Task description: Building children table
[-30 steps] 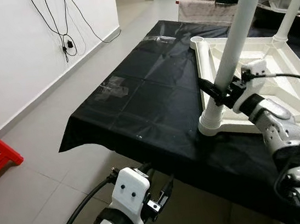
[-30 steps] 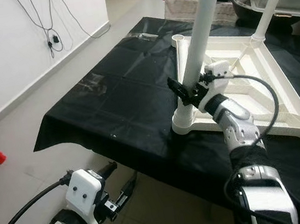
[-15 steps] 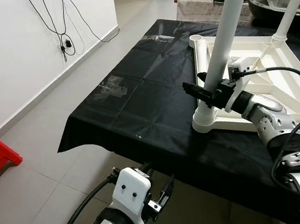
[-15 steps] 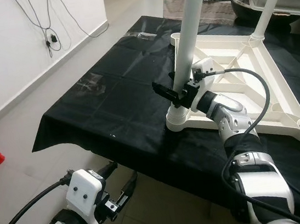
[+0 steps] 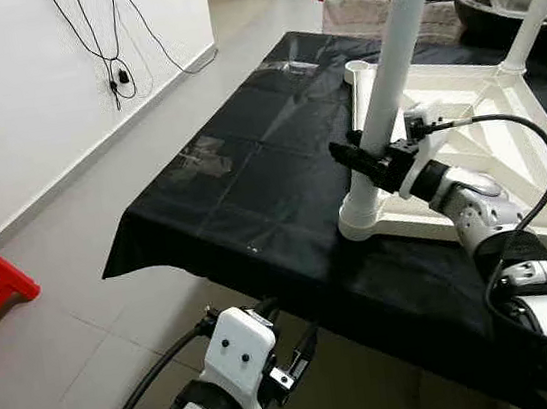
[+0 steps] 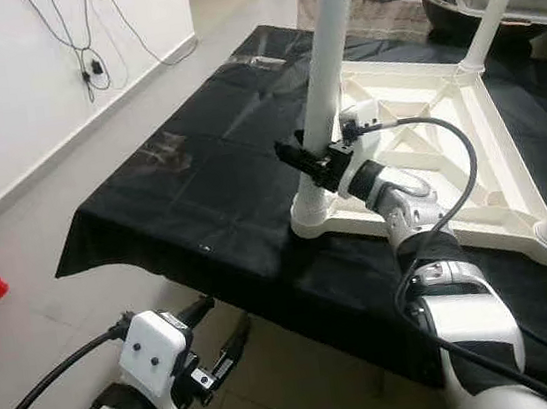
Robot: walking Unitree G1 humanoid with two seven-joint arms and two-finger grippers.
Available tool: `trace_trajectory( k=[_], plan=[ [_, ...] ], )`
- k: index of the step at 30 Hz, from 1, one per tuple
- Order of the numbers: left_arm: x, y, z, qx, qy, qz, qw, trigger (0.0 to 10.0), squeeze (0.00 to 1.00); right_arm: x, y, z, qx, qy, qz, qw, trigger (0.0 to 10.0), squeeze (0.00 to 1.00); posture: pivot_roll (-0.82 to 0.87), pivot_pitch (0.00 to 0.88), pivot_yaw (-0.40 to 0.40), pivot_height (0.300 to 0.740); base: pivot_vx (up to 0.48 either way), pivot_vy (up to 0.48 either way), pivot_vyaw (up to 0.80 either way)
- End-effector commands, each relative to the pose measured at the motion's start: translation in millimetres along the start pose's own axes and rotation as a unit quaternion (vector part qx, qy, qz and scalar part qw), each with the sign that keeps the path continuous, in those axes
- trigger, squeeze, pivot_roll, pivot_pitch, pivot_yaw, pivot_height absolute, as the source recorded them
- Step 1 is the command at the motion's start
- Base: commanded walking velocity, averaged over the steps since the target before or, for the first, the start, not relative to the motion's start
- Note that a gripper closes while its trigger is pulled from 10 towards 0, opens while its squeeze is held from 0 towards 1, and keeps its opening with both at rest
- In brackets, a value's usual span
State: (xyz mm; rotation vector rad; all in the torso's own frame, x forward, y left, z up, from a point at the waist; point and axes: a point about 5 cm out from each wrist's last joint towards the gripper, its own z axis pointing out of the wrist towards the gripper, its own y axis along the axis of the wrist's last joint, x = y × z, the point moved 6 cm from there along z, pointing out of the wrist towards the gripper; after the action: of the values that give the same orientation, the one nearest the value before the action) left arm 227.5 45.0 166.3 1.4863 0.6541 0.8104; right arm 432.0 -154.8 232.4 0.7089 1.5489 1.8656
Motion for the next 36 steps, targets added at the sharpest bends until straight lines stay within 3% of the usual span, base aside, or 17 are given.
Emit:
trace_trajectory(
  k=[1,9,10,12,13,15,16,18,19,20,27,28,29,30,33,34,36],
  plan=[
    [0.3,0,-1.4,0.005,0.003,0.004,1.0,10.0,0.0,10.0,-10,5.9,0.001,0.013,0.012,1.0,0.0,0.0,0.16,0.12,-0.065,0.74,0.0,0.0,0.0],
    [2.7,-1,0.0,0.004,0.006,0.006,1.0,10.0,0.0,12.3,-20,6.1,-0.004,-0.03,-0.018,0.999,0.0,0.0,0.15,0.118,-0.062,0.74,0.0,0.0,0.0],
    [3.2,-1,0.3,0.004,0.007,0.006,1.0,10.0,0.0,7.7,-24,5.1,-0.005,-0.074,-0.017,0.997,0.0,0.0,0.15,0.12,-0.064,0.74,0.0,0.0,0.0],
    [4.4,-2,0.9,0.004,0.009,0.005,1.0,10.0,0.0,-16.6,-40,-12.9,0.017,-0.257,-0.05,0.965,0.0,0.0,0.14,0.114,-0.061,0.74,0.0,0.0,0.0],
    [4.4,-2,0.9,0.004,0.009,0.005,1.0,10.0,0.0,-16.6,-40,-12.9,0.017,-0.257,-0.05,0.965,0.0,0.0,0.14,0.114,-0.061,0.74,0.0,0.0,0.0],
    [5.1,-3,1.5,0.004,0.01,0.005,1.0,10.0,0.0,-29.0,-47,-41.5,0.037,-0.409,-0.076,0.909,0.0,0.0,0.13,0.11,-0.058,0.74,0.0,0.0,0.0],
    [5.1,-3,1.5,0.004,0.01,0.005,1.0,10.0,0.0,-29.0,-47,-41.5,0.037,-0.409,-0.076,0.909,0.0,0.0,0.13,0.11,-0.058,0.74,0.0,0.0,0.0],
    [5.2,-3,2.4,0.004,0.01,0.005,1.0,10.0,0.0,-22.7,-50,-60.4,0.04,-0.501,-0.058,0.863,0.0,0.0,0.14,0.11,-0.058,0.74,0.0,0.0,0.0],
    [5.2,-3,2.4,0.004,0.01,0.005,1.0,10.0,0.0,-22.7,-50,-60.4,0.04,-0.501,-0.058,0.863,0.0,0.0,0.14,0.11,-0.058,0.74,0.0,0.0,0.0],
    [4.9,-3,2.9,0.003,0.009,0.006,1.0,10.0,0.0,-12.5,-50,-60.3,0.034,-0.53,-0.04,0.847,0.0,0.0,0.14,0.106,-0.055,0.74,0.0,0.0,0.0],
    [3.8,-2,3.6,0.002,0.009,0.005,1.0,10.0,0.0,26.4,-52,-37.3,0.026,-0.563,0.017,0.826,0.0,0.0,0.14,0.104,-0.059,0.74,0.0,0.0,0.0],
    [3.5,-2,3.7,0.002,0.008,0.006,1.0,10.0,0.0,33.6,-54,-34.5,0.03,-0.57,0.027,0.821,8.5,0.0,0.14,0.104,-0.059,0.74,0.0,0.0,0.0],
    [3.1,-3,3.8,0.002,0.008,0.006,1.0,10.0,0.0,43.6,-58,-21.9,0.036,-0.549,0.057,0.833,10.0,0.0,0.14,0.102,-0.061,0.74,0.0,0.0,0.0],
    [2.7,-3,3.5,0.002,0.008,0.006,1.0,10.0,0.0,51.8,-54,-10.5,0.023,-0.519,0.062,0.852,10.0,0.0,0.14,0.099,-0.06,0.74,0.0,0.0,0.0],
    [2.6,-3,3.4,0.002,0.008,0.006,1.0,10.0,0.0,58.3,-50,-4.9,0.017,-0.503,0.063,0.862,10.0,0.0,0.14,0.098,-0.061,0.74,0.0,0.0,0.0],
    [2.6,-4,3.1,0.003,0.008,0.006,1.0,10.0,0.0,65.3,-47,-0.6,0.019,-0.461,0.038,0.886,10.0,1.0,0.13,0.095,-0.064,0.74,0.0,0.0,0.0],
    [2.8,-4,3.3,0.003,0.009,0.006,1.0,10.0,0.0,65.9,-47,-0.2,0.018,-0.446,0.034,0.894,10.0,1.0,0.13,0.095,-0.064,0.74,0.0,0.0,0.0]
  ],
)
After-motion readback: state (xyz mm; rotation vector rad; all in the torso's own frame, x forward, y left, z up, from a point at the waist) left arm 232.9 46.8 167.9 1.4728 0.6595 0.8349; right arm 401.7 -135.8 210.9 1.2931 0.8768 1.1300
